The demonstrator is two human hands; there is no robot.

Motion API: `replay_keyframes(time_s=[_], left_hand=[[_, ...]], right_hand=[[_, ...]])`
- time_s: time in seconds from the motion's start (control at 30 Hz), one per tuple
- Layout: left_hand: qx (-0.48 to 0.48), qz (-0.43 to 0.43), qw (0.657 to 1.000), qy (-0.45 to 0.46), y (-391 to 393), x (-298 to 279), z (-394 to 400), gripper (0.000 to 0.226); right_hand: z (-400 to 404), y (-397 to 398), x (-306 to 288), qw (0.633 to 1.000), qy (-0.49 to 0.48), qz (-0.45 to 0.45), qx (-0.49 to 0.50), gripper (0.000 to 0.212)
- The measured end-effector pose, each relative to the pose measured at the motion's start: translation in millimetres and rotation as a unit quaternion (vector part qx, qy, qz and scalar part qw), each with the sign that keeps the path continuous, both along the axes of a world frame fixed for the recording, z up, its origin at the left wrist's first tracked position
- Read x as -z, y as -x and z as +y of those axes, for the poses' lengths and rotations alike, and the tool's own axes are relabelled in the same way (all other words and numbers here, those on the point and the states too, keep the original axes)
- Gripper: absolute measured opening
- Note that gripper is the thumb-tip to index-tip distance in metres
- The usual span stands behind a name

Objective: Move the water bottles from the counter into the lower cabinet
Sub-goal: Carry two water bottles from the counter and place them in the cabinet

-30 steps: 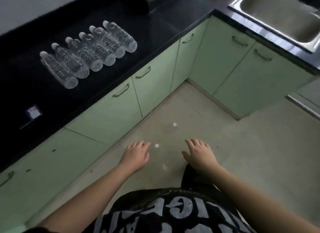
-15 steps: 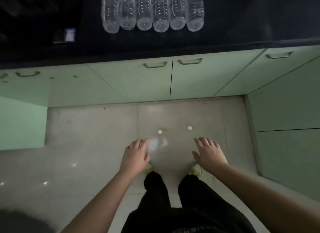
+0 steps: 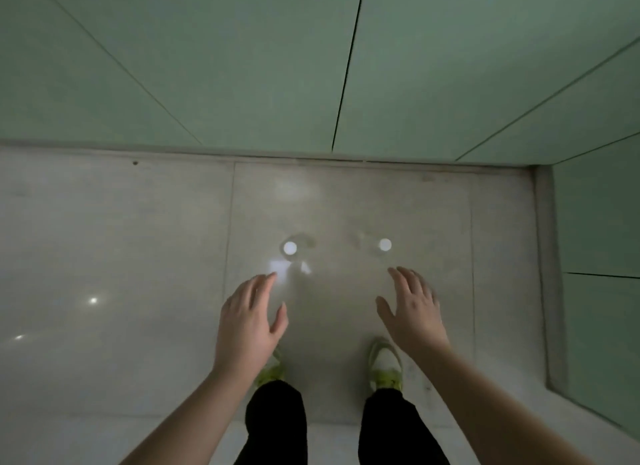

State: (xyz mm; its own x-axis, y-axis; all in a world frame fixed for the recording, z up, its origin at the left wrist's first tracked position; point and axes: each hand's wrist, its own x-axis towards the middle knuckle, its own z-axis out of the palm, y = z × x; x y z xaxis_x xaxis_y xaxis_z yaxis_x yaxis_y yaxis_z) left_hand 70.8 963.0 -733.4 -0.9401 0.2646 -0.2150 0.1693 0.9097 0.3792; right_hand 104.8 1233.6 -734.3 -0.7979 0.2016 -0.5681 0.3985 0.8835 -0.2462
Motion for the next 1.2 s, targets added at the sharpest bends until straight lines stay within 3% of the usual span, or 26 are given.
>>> replay_keyframes(time_s=[0.13, 0.23, 0.33, 0.43, 0.5, 0.57, 0.7, 0.87, 0.97, 1.07, 1.2], left_hand=[[-0.051, -0.070, 0.996, -0.019, -13.9, 120.1, 13.0, 0.061], [-0.141, -0.138, 0.980, -0.017, -25.3, 195.4, 16.3, 0.072], [-0.280, -0.197, 0.932, -0.124, -13.6, 255.2, 17.3, 0.091], [-0.302, -0.185, 0.908, -0.223, 7.6, 303.2, 16.8, 0.104], [-0.270, -0.168, 0.906, -0.279, 23.9, 325.9, 23.9, 0.098], [-0.257, -0.170, 0.906, -0.290, 37.6, 349.1, 30.4, 0.091], [-0.305, -0.165, 0.894, -0.284, 60.4, 375.3, 37.5, 0.069], [-0.318, -0.172, 0.893, -0.269, 52.7, 344.6, 45.4, 0.055], [-0.334, -0.191, 0.890, -0.245, 18.4, 297.3, 56.3, 0.048], [-0.349, -0.221, 0.871, -0.265, -12.6, 216.9, 61.2, 0.033], [-0.368, -0.252, 0.845, -0.296, -46.3, 87.6, 55.6, 0.034]], right_hand=[[14.1, -2.7, 118.8, 0.999, -0.014, -0.008, 0.028, 0.070], [24.2, -4.0, 193.9, 0.996, 0.008, -0.007, 0.088, 0.081], [35.5, 9.8, 261.9, 0.982, 0.064, 0.020, 0.178, 0.095], [43.9, 29.9, 318.9, 0.943, 0.152, 0.071, 0.287, 0.091], [46.6, 45.7, 345.0, 0.916, 0.193, 0.103, 0.337, 0.071], [46.5, 56.1, 361.7, 0.890, 0.226, 0.103, 0.383, 0.065], [50.5, 63.5, 376.9, 0.888, 0.228, 0.128, 0.377, 0.058], [46.7, 55.2, 340.1, 0.930, 0.196, 0.093, 0.296, 0.069], [35.2, 33.2, 290.8, 0.936, 0.206, 0.042, 0.282, 0.067], [21.0, 8.5, 217.3, 0.938, 0.212, 0.006, 0.274, 0.060], [7.7, -22.0, 94.6, 0.938, 0.224, -0.005, 0.265, 0.051]])
